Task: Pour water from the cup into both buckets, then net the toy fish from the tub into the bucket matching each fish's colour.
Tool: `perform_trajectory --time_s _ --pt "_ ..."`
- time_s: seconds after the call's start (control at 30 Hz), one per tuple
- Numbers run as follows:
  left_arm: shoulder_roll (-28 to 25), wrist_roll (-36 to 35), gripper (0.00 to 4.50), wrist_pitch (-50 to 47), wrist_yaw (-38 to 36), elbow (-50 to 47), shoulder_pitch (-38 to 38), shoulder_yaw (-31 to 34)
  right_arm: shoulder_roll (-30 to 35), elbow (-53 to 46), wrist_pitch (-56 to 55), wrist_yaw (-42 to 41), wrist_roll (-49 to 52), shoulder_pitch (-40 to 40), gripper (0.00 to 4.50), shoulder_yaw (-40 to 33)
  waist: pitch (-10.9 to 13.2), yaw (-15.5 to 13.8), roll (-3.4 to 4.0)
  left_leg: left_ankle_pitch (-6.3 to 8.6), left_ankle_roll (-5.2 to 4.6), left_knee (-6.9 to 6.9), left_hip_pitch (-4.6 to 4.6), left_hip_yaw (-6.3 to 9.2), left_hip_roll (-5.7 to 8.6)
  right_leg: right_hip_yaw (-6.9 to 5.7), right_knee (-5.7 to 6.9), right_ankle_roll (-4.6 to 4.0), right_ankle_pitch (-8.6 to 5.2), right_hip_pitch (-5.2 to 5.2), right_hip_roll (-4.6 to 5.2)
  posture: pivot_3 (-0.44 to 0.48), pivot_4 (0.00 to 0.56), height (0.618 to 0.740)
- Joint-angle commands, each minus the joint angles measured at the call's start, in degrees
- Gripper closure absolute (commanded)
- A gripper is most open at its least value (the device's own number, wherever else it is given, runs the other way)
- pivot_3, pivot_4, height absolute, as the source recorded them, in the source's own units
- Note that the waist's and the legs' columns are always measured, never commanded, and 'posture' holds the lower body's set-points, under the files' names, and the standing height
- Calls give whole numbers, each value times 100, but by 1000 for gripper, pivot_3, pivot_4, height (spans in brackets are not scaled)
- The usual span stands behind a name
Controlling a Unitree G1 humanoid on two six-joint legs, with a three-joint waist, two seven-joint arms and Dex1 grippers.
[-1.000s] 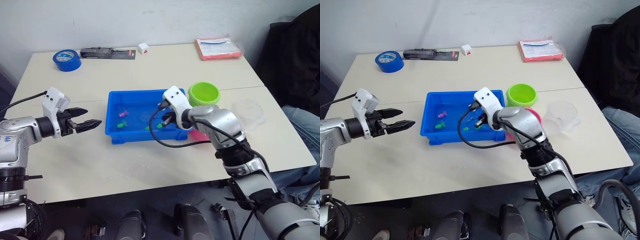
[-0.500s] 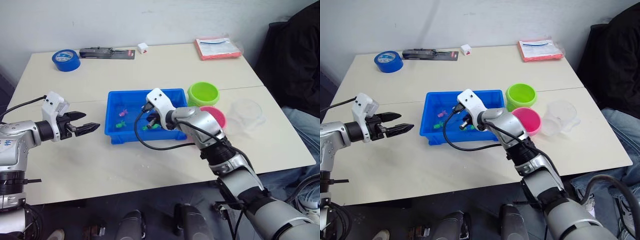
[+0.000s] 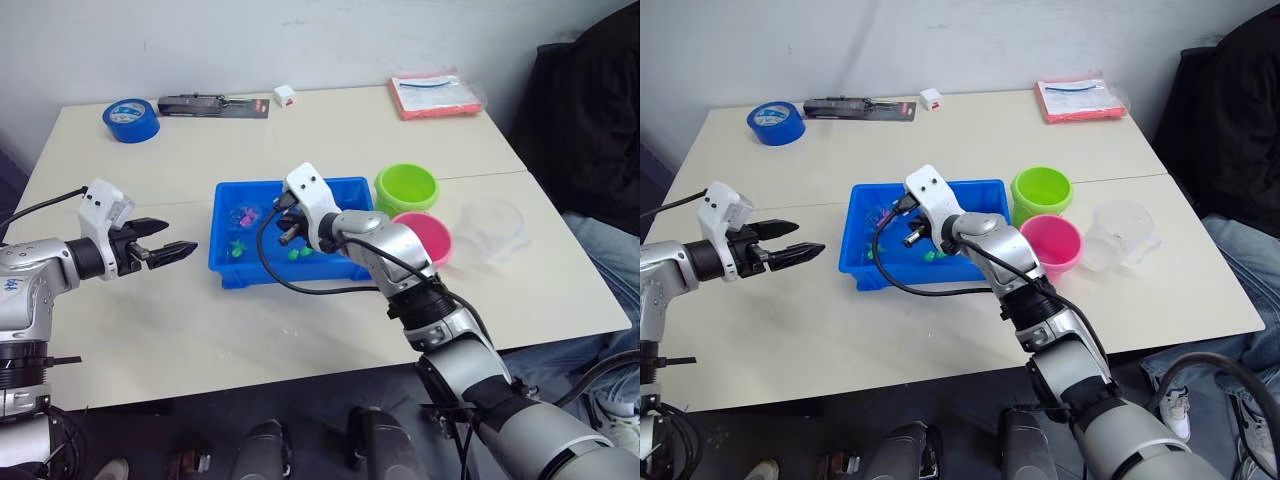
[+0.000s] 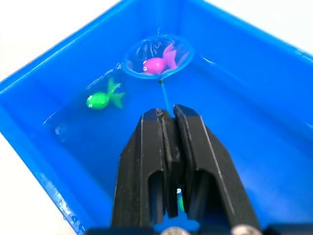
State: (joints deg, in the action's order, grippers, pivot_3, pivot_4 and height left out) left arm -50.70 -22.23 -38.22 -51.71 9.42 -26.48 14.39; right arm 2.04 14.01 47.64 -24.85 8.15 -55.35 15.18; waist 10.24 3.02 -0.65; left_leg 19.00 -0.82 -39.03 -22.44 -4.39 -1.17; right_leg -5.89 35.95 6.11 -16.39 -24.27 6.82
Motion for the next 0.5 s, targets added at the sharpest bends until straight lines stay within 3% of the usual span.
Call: perform_trajectory --time_s 0.03,0.33,0.5 --pt "-24 -45 18 237 -124 -103 -171 -17 262 -1025 284 -210 209 134 3718 -210 0 -2 0 0 0 0 -4 0 1 0 2 0 0 -4 2 0 150 737" --pt "95 -166 18 588 -858 -164 -506 -478 1531 -3269 1207 -726 942 1258 3718 -841 0 -85 -1 0 -1 -2 -8 -26 6 2 0 0 0 -16 3 0 150 737" --pt "316 -185 18 814 -1126 -110 -774 -715 2278 -4210 1408 -953 1463 1775 3718 -1607 -1 -145 -2 3 -6 -3 -8 -38 23 8 -4 0 0 -18 3 0 150 737"
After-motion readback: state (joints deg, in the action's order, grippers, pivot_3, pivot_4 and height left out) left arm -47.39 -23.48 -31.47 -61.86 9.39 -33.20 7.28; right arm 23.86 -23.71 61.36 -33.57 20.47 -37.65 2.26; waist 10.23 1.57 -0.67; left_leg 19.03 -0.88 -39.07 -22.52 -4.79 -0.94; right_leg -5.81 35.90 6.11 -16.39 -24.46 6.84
